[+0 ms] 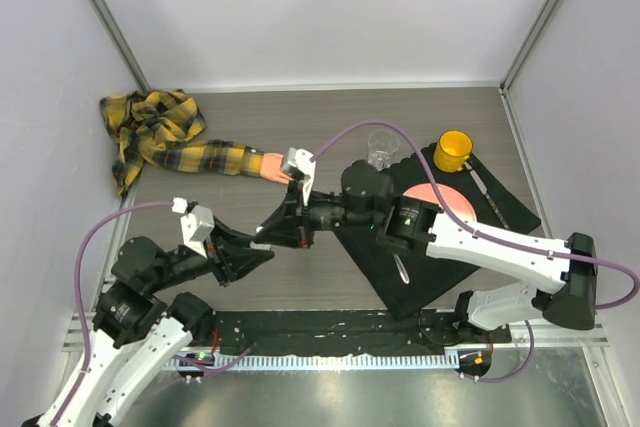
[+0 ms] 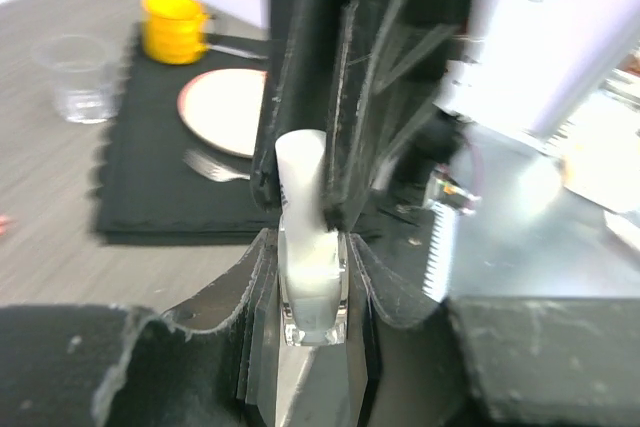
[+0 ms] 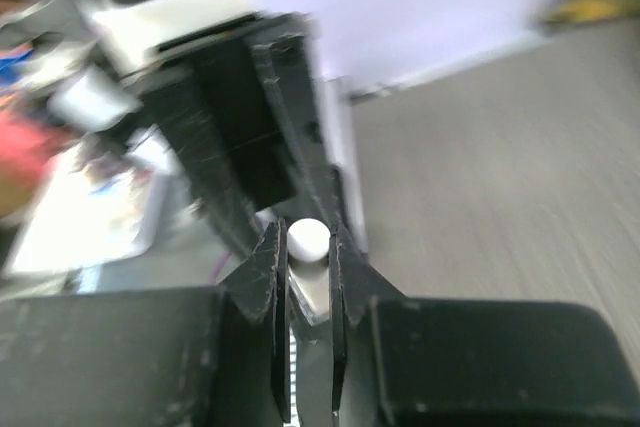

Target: Paint the nails

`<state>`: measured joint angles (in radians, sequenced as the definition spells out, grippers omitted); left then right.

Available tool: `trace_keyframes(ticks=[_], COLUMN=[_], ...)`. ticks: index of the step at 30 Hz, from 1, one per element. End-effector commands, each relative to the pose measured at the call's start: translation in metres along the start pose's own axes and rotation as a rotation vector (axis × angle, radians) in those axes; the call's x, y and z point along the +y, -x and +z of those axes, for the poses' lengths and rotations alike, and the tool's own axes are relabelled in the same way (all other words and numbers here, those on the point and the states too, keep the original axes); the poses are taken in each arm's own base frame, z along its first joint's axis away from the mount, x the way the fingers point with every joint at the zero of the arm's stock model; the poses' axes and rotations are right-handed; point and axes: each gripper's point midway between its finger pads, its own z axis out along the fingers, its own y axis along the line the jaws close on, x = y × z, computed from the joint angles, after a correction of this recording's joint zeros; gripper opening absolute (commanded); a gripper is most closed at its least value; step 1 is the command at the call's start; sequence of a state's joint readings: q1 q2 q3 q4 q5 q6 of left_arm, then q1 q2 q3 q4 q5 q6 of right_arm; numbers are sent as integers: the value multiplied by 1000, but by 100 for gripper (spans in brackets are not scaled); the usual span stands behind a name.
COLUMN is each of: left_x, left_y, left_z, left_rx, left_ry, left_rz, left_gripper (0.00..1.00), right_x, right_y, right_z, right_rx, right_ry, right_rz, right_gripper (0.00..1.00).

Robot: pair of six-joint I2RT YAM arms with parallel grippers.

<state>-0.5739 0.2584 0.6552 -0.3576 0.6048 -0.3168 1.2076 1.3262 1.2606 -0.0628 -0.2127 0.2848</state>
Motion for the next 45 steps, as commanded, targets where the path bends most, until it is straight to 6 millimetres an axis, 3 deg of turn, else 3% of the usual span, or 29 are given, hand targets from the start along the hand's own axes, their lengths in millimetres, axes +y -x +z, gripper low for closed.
trace_keyframes(ticks=[1, 7, 11, 12, 13, 15, 18, 22, 23, 25, 26, 28, 29, 31, 33, 38, 41, 43, 45], left_x=[-54, -52, -49, -47, -42, -40, -36, -28, -24, -16, -10, -4, -2, 4, 6, 8, 9, 6, 2], left_y=[30, 27, 28, 28, 27, 28, 27, 24, 24, 24, 24, 24, 25, 25, 26, 30, 31, 30, 30], left_z=[-8, -5, -6, -6, -5, -5, -2, 1, 2, 3, 3, 3, 2, 1, 1, -2, -4, -4, -3], left_rx=[-106, -83, -90, -93, -89, -90, -81, -60, -62, -55, -58, -57, -58, -62, -64, -86, -94, -91, -92], left_ry=[-282, -282, -259, -243, -219, -206, -191, -153, -131, -88, -55, -19, -3, 31, 46, 68, 77, 62, 41], left_rz=[93, 79, 86, 86, 81, 90, 89, 73, 75, 71, 71, 77, 79, 84, 87, 98, 101, 102, 99], left_gripper=[0, 0, 0, 0, 0, 0, 0, 0, 0, 0, 0, 0, 0, 0, 0, 0, 0, 0, 0], right_x=[51, 24, -11, -26, -36, -52, -52, -25, -18, -7, -9, -17, -22, -28, -28, -25, -21, -22, -20], right_y=[-24, -25, -3, 2, -7, -4, 1, 1, 12, 0, 13, 3, 13, 6, 16, 16, 8, 2, 8], right_z=[-37, -21, -16, -16, -19, -29, -43, -43, -42, -32, -32, -22, -22, -14, -14, 0, 6, 6, 0], right_rx=[36, 51, 3, -14, 28, 21, 5, 16, -1, 41, 4, 26, -14, -4, -48, -54, -32, -19, -33], right_ry=[626, 453, 176, 74, 6, -120, -187, -203, -207, -240, -299, -395, -470, -536, -585, -589, -559, -550, -524], right_rz=[-80, -75, -20, -6, 30, 59, 100, 92, 85, 77, 71, 87, 90, 107, 113, 134, 144, 130, 78], right_gripper=[0, 0, 30, 45, 53, 69, 75, 78, 78, 77, 77, 73, 65, 61, 58, 49, 36, 22, 3])
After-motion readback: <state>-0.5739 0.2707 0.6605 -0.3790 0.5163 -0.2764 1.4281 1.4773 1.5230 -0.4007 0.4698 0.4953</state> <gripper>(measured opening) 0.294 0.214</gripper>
